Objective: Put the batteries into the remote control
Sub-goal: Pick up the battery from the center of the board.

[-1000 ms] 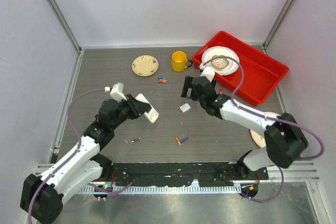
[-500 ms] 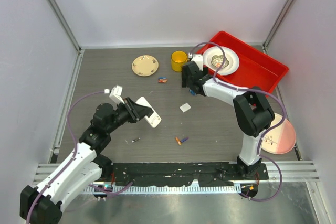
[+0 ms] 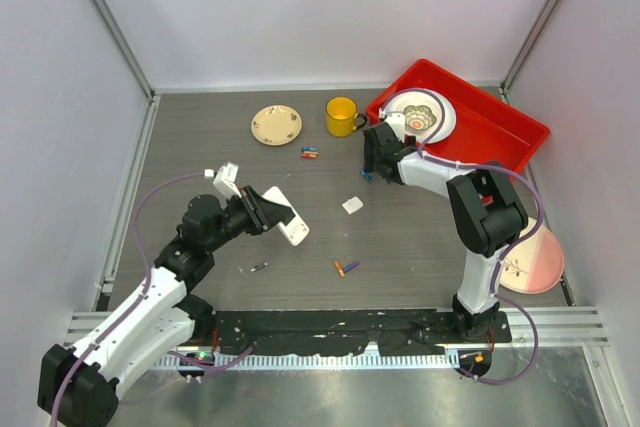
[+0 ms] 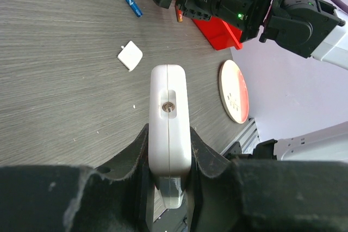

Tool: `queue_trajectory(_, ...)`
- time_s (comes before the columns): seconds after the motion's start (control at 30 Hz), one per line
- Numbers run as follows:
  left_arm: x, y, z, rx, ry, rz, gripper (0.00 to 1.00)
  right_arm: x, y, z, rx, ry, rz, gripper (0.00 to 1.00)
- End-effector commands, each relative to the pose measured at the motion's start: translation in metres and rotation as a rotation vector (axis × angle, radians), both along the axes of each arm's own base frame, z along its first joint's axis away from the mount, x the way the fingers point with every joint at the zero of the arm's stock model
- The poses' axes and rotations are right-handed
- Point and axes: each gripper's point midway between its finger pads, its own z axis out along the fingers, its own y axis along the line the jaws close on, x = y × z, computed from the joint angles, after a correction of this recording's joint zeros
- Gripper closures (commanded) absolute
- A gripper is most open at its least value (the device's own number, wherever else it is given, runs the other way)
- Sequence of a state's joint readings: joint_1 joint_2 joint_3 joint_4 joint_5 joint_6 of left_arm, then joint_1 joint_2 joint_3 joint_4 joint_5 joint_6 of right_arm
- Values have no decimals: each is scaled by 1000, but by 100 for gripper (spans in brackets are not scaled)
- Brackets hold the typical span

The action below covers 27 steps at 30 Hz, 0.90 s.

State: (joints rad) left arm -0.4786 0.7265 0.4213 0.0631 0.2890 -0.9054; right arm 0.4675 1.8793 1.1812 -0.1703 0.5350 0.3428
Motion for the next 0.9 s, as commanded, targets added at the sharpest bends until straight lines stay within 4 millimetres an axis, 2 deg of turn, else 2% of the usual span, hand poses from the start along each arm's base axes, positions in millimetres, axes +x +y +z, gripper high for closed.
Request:
queue_trajectory(0.0, 3, -7, 18, -33, -70, -28, 100, 16, -6, 1, 31, -47, -28, 15)
queue_trajectory(0.1, 4, -8, 16, -33, -60, -32, 100, 21, -10, -6, 45, -36, -31, 15)
queue_trajectory(0.5, 4, -10, 9, -26, -37, -40, 100, 29, -4, -22, 67, -12, -3, 20)
queue_trajectory(0.87, 3, -10, 8, -29, -34, -46, 100, 28, -7, -37, 42, 16, 7, 30)
